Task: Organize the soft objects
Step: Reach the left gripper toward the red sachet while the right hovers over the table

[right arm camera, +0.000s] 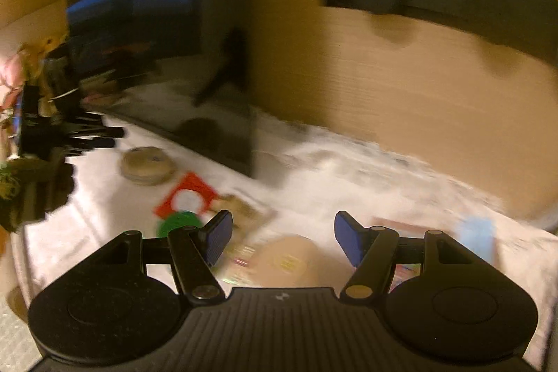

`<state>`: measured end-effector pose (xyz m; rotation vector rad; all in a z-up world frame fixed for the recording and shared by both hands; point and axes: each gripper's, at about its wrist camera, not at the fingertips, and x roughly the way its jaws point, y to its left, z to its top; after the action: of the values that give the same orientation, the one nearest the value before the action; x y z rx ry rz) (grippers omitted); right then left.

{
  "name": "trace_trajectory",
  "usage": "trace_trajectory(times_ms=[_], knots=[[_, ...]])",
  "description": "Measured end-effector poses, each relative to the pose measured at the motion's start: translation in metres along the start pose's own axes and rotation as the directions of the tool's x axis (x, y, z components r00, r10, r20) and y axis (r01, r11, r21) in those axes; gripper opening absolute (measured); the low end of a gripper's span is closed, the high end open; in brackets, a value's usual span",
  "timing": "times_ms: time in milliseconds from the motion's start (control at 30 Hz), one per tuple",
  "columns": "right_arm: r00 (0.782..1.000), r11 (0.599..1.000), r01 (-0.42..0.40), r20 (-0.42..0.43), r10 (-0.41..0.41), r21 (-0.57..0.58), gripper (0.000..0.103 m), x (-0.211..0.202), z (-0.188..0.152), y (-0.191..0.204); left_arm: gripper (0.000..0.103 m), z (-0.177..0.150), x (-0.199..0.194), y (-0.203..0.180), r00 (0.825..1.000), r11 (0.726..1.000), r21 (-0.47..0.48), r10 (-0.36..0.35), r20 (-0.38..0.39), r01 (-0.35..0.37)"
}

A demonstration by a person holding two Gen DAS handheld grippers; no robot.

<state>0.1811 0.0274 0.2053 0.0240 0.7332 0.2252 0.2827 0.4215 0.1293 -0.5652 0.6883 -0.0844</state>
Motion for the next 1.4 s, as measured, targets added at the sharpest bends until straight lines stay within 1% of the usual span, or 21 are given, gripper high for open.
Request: trace_trajectory(times_ms=[100,200,267,400,500,633,700,767,833,867,1033,1133,1200,1233,1267,1300,1367,1400], knots=[[0.997,0.998,-0.062,-0.05,0.063,0.029,0.065,0.034,0.017,0.022,0.034,0.003,0.008,0.005,0.999,1.0,-0.008,-0.027,-0.035,0.027],[0.994,0.996,-0.087,-0.067,0.088,0.01,0.065,0.052,0.019,0.041,0.034,0.004,0.016,0.013,0.998,0.998,-0.058,-0.023,-0.054,0.02],[0.993,0.995,-0.094,-0.076,0.093,-0.016,0.065,0.058,0.016,0.05,0.034,0.005,0.019,0.017,0.998,0.996,-0.082,0.035,-0.045,-0.039],[0.991,0.994,-0.106,-0.088,0.104,-0.017,0.065,0.067,0.017,0.05,0.034,0.005,0.023,0.027,0.996,0.995,-0.081,0.056,-0.067,-0.061],[0.991,0.996,-0.085,-0.103,0.086,0.01,0.065,0.074,0.019,0.042,0.034,0.001,0.027,0.037,0.995,0.995,-0.096,0.027,-0.097,-0.036],[0.986,0.996,-0.084,-0.14,0.087,0.025,0.065,0.073,0.014,0.037,0.037,-0.003,0.031,0.046,0.994,0.992,-0.129,-0.014,-0.113,-0.001],[0.986,0.996,-0.086,-0.139,0.086,0.007,0.065,0.069,0.013,0.038,0.038,-0.006,0.034,0.04,0.991,0.994,-0.105,-0.033,-0.131,0.019],[0.987,0.996,-0.091,-0.131,0.09,0.003,0.065,0.064,0.012,0.036,0.038,-0.008,0.039,0.028,0.984,0.996,-0.061,-0.072,-0.162,0.062],[0.987,0.996,-0.093,-0.132,0.093,0.011,0.065,0.061,0.011,0.033,0.044,-0.012,0.046,0.016,0.978,0.997,-0.028,-0.077,-0.192,0.073],[0.987,0.996,-0.092,-0.133,0.092,0.012,0.065,0.059,0.01,0.031,0.049,-0.013,0.049,0.013,0.977,0.997,-0.028,-0.077,-0.199,0.073],[0.989,0.997,-0.08,-0.125,0.082,0.016,0.065,0.05,0.007,0.02,0.049,-0.02,0.061,0.001,0.972,0.987,-0.111,-0.14,-0.191,0.121],[0.99,0.997,-0.069,-0.124,0.072,0.032,0.065,0.047,0.003,0.012,0.057,-0.023,0.066,-0.002,0.975,0.988,-0.108,-0.126,-0.182,0.108],[0.99,0.997,-0.068,-0.124,0.072,0.041,0.065,0.046,0.002,0.009,0.057,-0.025,0.063,-0.002,0.98,0.991,-0.107,-0.098,-0.173,0.08],[0.989,0.996,-0.073,-0.124,0.078,0.042,0.065,0.045,0.001,0.008,0.057,-0.035,0.069,-0.015,0.982,0.992,-0.103,-0.09,-0.164,0.073],[0.989,0.996,-0.081,-0.122,0.086,0.044,0.065,0.044,0.0,0.008,0.056,-0.037,0.066,-0.017,0.984,0.994,-0.085,-0.087,-0.155,0.075],[0.989,0.995,-0.085,-0.12,0.09,0.044,0.065,0.043,0.0,0.008,0.056,-0.039,0.061,-0.022,0.985,0.995,-0.049,-0.089,-0.148,0.082],[0.99,0.995,-0.085,-0.112,0.089,0.043,0.065,0.042,0.001,0.008,0.056,-0.047,0.053,-0.033,0.983,0.991,0.07,-0.101,-0.154,0.113],[0.99,0.996,-0.084,-0.109,0.088,0.044,0.065,0.042,0.002,0.009,0.056,-0.053,0.048,-0.042,0.979,0.982,0.136,-0.11,-0.174,0.135]])
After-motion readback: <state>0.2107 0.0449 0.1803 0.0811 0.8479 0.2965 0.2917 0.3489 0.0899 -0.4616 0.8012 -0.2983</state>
